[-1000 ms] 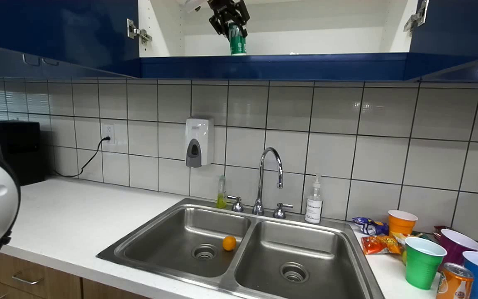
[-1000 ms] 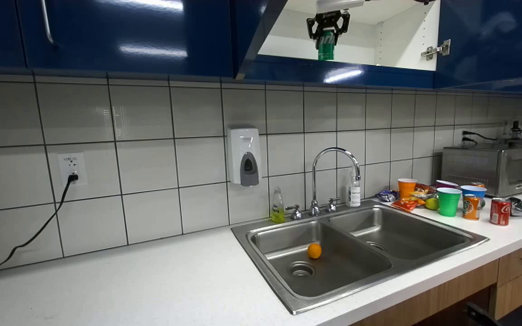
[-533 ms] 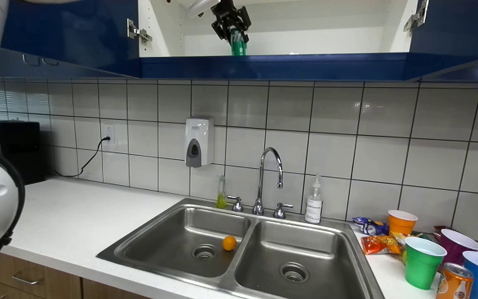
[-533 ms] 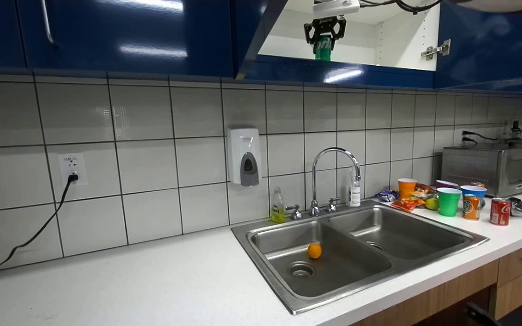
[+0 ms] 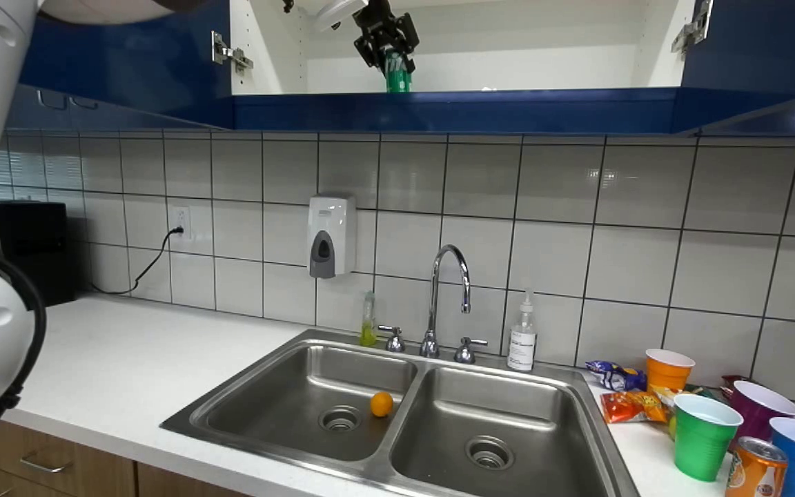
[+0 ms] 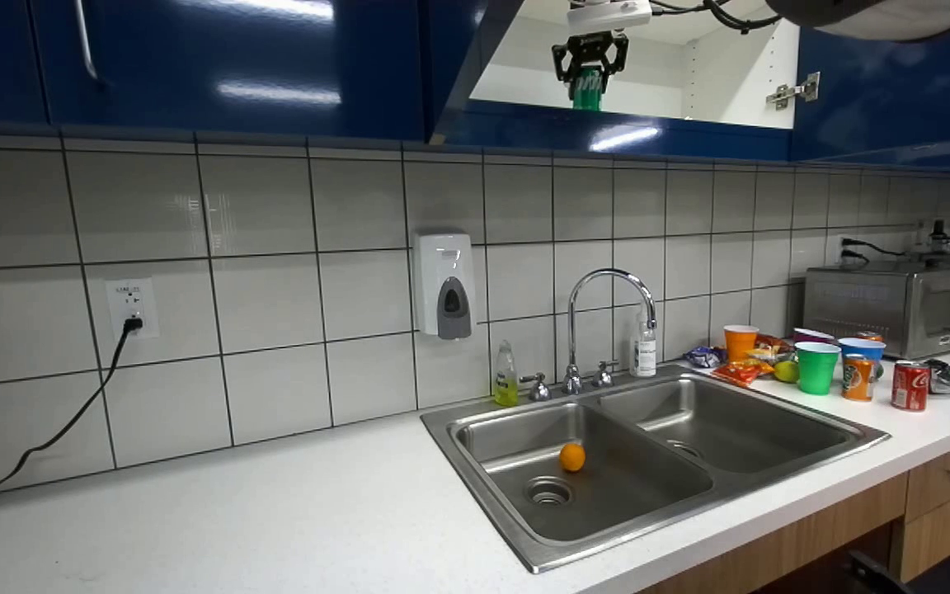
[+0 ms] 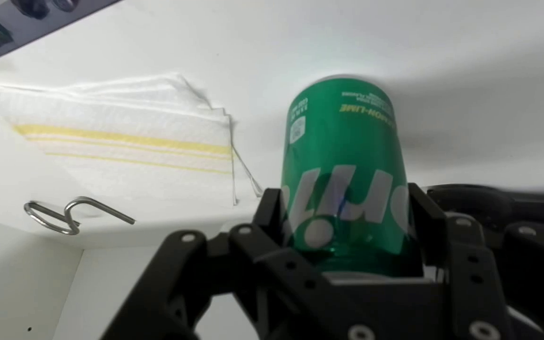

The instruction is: Pick up the can from the sink and put it in the cabinet

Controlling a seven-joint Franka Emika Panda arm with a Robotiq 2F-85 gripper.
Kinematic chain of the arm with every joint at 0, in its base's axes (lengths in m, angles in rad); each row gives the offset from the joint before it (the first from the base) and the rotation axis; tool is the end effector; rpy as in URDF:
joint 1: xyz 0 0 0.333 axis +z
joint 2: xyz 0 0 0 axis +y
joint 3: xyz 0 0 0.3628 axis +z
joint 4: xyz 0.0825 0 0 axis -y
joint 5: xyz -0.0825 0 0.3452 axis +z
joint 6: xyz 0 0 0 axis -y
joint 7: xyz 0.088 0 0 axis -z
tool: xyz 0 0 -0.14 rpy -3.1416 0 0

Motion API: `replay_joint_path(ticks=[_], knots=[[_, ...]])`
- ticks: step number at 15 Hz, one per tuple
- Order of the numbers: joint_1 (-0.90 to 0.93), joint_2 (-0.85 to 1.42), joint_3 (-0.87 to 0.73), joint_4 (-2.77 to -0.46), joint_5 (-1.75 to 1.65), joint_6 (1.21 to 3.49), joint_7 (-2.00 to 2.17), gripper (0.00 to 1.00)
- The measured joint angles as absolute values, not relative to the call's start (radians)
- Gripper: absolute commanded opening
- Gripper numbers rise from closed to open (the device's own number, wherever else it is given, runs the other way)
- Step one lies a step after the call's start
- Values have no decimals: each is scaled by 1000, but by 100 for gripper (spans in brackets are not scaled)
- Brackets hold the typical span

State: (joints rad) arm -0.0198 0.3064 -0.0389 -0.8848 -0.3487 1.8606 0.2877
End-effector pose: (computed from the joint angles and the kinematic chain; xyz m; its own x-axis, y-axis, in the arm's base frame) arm 0.6287 -0.0675 0.8100 0.7114 -0.2060 0.6719 -0.3979 -0.9061 0.1436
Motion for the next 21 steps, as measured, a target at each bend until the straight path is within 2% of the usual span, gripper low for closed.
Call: replay_joint_path(ticks=[2, 21], knots=[[-20, 316, -39, -869, -348, 1852, 288, 100], [-11, 272, -23, -809, -266, 1755, 263, 100]])
